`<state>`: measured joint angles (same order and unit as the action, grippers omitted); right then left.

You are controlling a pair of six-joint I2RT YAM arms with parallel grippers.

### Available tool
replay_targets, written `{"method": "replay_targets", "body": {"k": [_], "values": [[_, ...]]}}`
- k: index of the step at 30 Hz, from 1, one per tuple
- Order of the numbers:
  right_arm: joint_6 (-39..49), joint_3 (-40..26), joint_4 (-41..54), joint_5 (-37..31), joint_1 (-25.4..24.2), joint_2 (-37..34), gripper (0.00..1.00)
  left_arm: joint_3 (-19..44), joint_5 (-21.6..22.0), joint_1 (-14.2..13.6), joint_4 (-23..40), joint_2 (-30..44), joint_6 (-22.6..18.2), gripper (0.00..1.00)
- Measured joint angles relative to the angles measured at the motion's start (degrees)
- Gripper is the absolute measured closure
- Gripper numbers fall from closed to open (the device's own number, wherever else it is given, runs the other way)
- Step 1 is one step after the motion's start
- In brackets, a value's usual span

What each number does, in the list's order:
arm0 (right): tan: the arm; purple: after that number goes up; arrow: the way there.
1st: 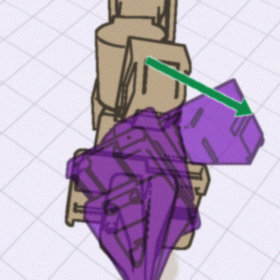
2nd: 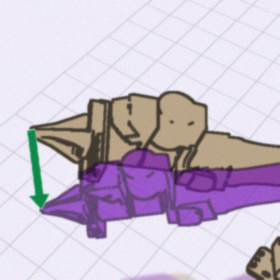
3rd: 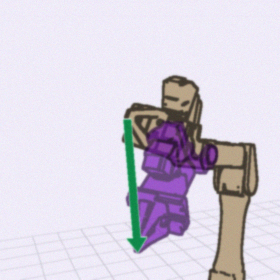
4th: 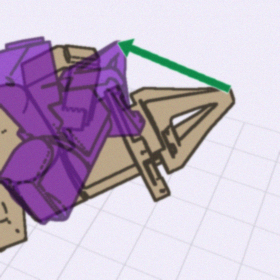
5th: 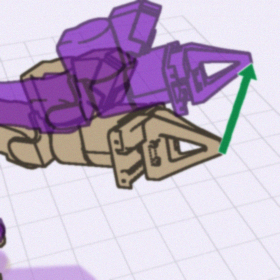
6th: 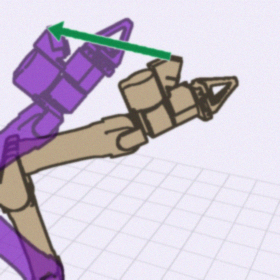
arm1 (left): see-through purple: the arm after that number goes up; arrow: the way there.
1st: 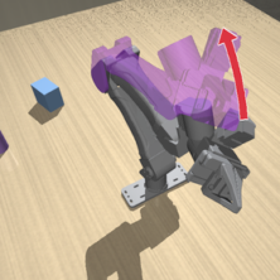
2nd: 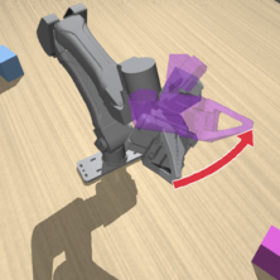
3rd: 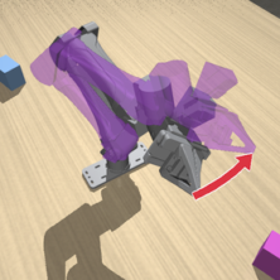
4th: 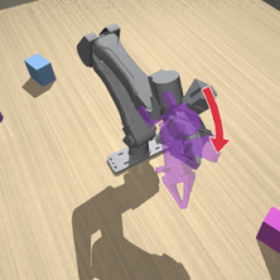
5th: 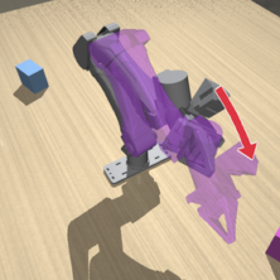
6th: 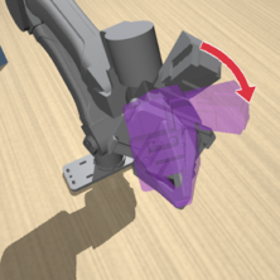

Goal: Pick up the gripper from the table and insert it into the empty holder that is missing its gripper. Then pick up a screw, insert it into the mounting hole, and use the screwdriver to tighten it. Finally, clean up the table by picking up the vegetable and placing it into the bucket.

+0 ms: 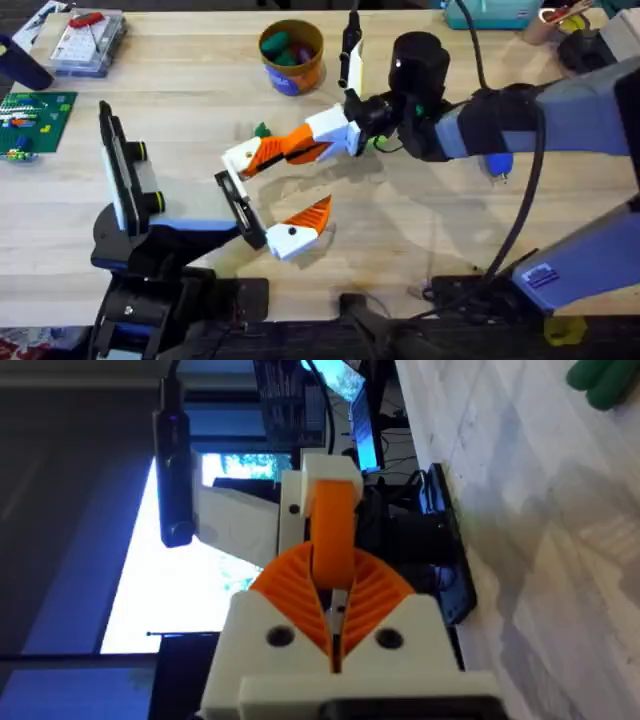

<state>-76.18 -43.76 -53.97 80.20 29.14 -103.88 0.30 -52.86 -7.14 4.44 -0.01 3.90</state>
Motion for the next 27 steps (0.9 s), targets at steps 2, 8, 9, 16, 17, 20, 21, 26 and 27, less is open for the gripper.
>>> {"method": "replay_targets", "body": {"k": [2, 8, 9, 16, 17, 20, 21, 26, 27], "values": [[0.52, -0.31, 0.45, -0.02, 0.2, 0.0, 0.986, 0.0, 0.13, 0.0, -0.03, 0.01, -0.01, 0.013], [1.27, -0.67, 0.87, -0.44, 0.91, 0.0, 0.986, 0.0, 0.54, 0.0, -0.1, 0.0, -0.02, 0.013], [1.27, -0.69, 0.87, -0.59, 1.03, 0.0, 0.986, 0.0, 0.61, 0.0, -0.11, 0.0, -0.02, 0.013], [1.29, -0.77, 0.86, -1.46, 1.6, 0.0, 0.986, 0.0, 1.06, 0.0, -0.14, 0.0, -0.02, 0.014], [1.29, -0.77, 0.85, -1.52, 1.61, 0.0, 0.986, 0.0, 1.08, 0.0, -0.14, 0.0, -0.02, 0.015], [1.37, -0.81, 0.87, -1.86, 1.69, 0.0, 0.986, 0.0, 1.26, 0.0, -0.14, 0.0, -0.02, 0.014], [1.45, -0.85, 0.87, -2.05, 1.72, 0.0, 0.986, 0.0, 1.33, 0.01, -0.15, 0.0, -0.02, 0.014], [1.58, -0.88, 0.86, -2.62, 1.86, 0.0, 0.986, 0.0, 1.49, 0.22, -0.16, 0.0, -0.02, 0.014], [1.64, -0.88, 0.87, -2.62, 1.86, 0.0, 0.986, 0.0, 1.51, 0.22, -0.16, 0.0, -0.02, 0.014]]}}
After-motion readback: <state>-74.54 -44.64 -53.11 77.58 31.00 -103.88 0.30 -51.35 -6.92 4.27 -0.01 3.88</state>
